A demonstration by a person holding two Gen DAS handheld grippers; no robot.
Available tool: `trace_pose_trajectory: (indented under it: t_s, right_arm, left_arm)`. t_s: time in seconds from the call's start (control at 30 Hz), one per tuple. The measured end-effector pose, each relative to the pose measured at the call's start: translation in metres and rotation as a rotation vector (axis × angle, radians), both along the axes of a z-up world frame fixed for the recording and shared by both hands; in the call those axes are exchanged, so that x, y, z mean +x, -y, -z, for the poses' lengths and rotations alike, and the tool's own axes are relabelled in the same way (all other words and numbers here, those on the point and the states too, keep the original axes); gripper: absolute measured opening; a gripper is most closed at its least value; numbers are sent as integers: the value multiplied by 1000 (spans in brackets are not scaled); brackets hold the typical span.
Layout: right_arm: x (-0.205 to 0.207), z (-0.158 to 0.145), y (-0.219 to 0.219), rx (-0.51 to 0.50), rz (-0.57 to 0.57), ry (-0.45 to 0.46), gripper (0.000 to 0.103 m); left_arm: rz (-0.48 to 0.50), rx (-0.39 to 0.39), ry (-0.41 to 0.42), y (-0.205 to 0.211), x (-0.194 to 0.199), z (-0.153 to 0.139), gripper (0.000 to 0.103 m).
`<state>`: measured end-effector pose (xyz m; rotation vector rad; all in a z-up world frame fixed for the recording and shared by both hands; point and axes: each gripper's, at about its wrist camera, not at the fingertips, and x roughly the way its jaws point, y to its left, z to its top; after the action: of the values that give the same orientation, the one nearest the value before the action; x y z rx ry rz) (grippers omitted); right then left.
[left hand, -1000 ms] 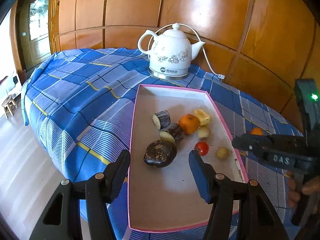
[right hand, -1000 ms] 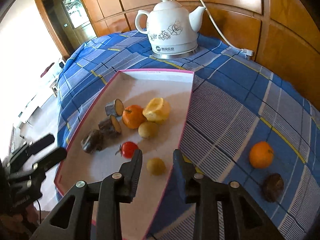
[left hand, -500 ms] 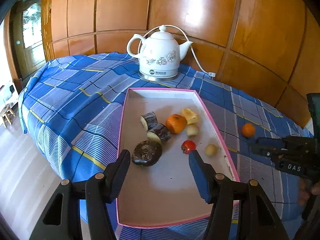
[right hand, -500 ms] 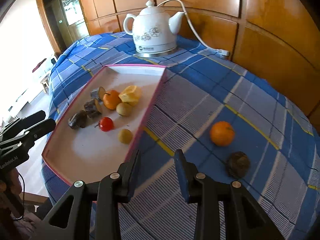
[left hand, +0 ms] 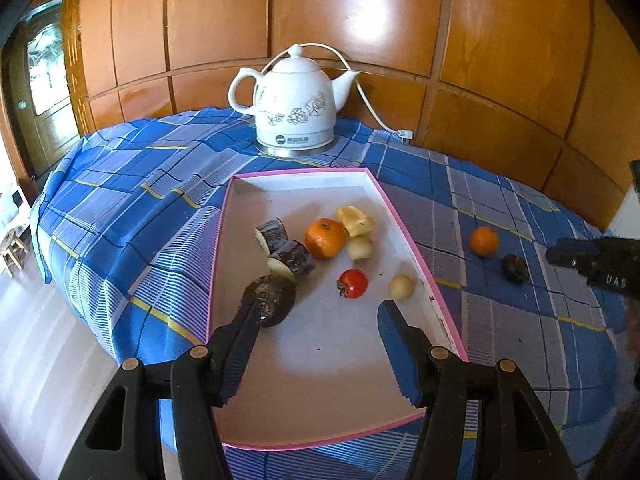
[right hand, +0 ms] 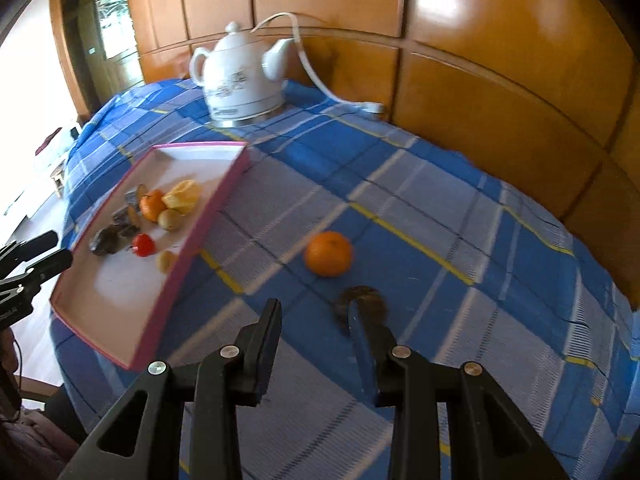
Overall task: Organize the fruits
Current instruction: 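Move both open tools back toward the tangerine and dark brown fruit, then grasp the tangerine with the left tool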
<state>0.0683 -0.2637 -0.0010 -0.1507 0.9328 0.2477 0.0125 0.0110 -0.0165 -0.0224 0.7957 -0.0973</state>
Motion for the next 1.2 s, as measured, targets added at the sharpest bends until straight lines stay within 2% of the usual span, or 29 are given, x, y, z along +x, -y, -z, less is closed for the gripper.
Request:
trace_pose_trajectory:
  t_s: [0.23,0.3,0.47,0.67,0.83,1.0,1.2]
  right_arm:
    - [7,4,46,-21,95,13,35]
    - [10,10,62,4,147,10,35]
    - [16,22,96,77,289,-33,35]
    - [18,20,116,145,373,-57,35]
    - [18,21,115,159,374,-70,35]
    - [19,18,111,171,355,-70,35]
    - [19,13,111,197,355,-60,35]
  left_arm:
    - [36,26,-20,15,2,3,62]
    - [48,35,-23,20,2,3,65]
    - [99,48,-30,36,8,-2,66]
    - [188,21,-56,69,27,-10,66]
    - [242,-92,-166,97,57,-7,66]
    - [281,-109,-196,129,82,-7,65]
    - [317,-62,-236,168,112,10,64]
